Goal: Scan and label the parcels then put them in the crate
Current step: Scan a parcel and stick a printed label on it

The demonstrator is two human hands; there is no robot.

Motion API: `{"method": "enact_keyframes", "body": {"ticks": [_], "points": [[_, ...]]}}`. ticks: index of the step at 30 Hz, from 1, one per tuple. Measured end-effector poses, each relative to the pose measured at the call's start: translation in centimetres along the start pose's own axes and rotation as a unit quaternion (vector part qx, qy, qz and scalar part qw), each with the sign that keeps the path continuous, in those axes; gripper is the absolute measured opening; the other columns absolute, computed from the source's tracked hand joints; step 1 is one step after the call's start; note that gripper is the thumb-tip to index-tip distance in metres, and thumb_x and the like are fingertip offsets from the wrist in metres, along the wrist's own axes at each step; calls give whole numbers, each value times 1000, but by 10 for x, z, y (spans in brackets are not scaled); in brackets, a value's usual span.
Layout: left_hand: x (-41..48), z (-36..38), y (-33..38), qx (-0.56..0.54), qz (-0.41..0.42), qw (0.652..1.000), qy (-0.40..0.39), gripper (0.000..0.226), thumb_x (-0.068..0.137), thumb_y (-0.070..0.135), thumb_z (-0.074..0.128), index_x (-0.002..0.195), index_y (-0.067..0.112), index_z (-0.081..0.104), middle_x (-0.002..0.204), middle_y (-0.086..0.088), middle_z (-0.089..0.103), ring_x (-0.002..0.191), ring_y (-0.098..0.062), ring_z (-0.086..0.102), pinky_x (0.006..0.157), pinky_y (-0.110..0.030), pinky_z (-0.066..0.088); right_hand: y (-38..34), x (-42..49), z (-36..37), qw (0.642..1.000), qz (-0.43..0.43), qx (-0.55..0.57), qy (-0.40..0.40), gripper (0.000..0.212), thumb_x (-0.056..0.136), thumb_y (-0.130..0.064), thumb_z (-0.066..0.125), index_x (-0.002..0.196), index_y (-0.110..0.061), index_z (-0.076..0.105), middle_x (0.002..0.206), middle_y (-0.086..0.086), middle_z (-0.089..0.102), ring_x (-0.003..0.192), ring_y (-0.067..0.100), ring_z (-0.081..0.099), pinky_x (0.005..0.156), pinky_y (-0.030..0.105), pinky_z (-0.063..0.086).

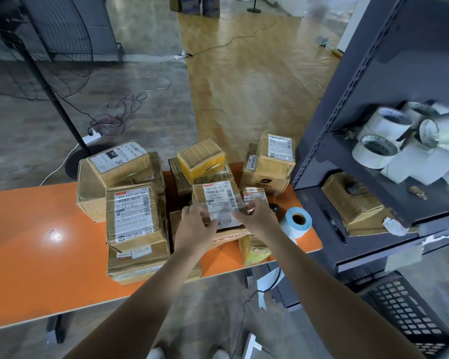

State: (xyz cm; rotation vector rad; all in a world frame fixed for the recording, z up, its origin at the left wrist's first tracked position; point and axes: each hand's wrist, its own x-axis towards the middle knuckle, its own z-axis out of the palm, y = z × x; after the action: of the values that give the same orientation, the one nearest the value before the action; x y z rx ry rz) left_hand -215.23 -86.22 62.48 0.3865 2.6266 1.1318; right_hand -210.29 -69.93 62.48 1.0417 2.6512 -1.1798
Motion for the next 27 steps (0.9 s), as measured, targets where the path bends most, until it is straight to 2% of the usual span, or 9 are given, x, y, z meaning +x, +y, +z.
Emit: {"method": "enact_keyframes", "body": {"ticks": [4,6,11,14,16,19,21,25,27], "points": [[9,3,4,-107,-120,987,1,34,86,25,69,111,13,48,96,2,54,73,-7,55,53,-24,45,0,-2,1,998,12,56,-14,37,88,-42,66,107,-17,48,85,-6,54,70,9,51,55,26,39],[11,5,2,-127,-147,981,-1,33,86,23,70,109,14,48,88,2,56,71,-12,57,52,-26,46,1,-3,0,997,10,77,-20,34,89,-39,65,108,-17,47,86,-5,55,71,9,53,58,27,42],[11,5,3,-154,-131,979,18,34,78,27,75,104,13,58,96,-2,65,82,-14,63,55,-25,45,1,-10,-6,991,-8,133,10,35,87,-40,65,111,-21,48,94,-3,60,80,12,57,62,28,44],[2,-2,13,-201,-111,973,34,38,78,22,76,107,14,54,101,-2,61,86,-13,60,60,-25,46,-2,-19,-11,986,-15,164,37,34,85,-42,68,108,-25,49,104,-3,60,96,18,59,79,36,51],[-6,-8,17,-247,-110,962,23,42,79,22,77,112,18,51,105,-1,61,92,-16,61,73,-32,52,-5,-29,-17,980,-9,190,61,33,85,-42,68,108,-26,50,111,0,56,101,20,57,87,38,49],[-20,-18,23,-289,-98,952,-1,43,79,24,78,113,20,52,103,1,64,93,-16,64,85,-38,55,-9,-50,-24,968,-3,239,73,29,91,-37,64,111,-23,50,106,-3,53,97,17,54,79,31,45],[-30,-25,26,-303,-85,949,-21,42,79,25,78,112,20,51,103,1,64,90,-16,65,83,-38,56,-13,-69,-25,960,-5,261,100,27,93,-34,62,112,-20,48,93,-10,52,92,15,52,72,28,41],[-63,-36,32,-313,-48,947,-57,44,78,28,76,111,24,48,104,2,64,91,-18,66,77,-42,57,-11,-116,-24,943,-2,281,179,25,94,-34,60,109,-18,47,89,-8,49,86,14,50,70,26,39],[-85,-39,37,-318,-20,945,-70,42,80,26,75,113,21,50,105,3,64,95,-20,65,71,-35,54,-6,-145,-25,932,9,293,211,25,96,-35,58,107,-16,46,85,-7,47,75,10,47,63,23,38]]}}
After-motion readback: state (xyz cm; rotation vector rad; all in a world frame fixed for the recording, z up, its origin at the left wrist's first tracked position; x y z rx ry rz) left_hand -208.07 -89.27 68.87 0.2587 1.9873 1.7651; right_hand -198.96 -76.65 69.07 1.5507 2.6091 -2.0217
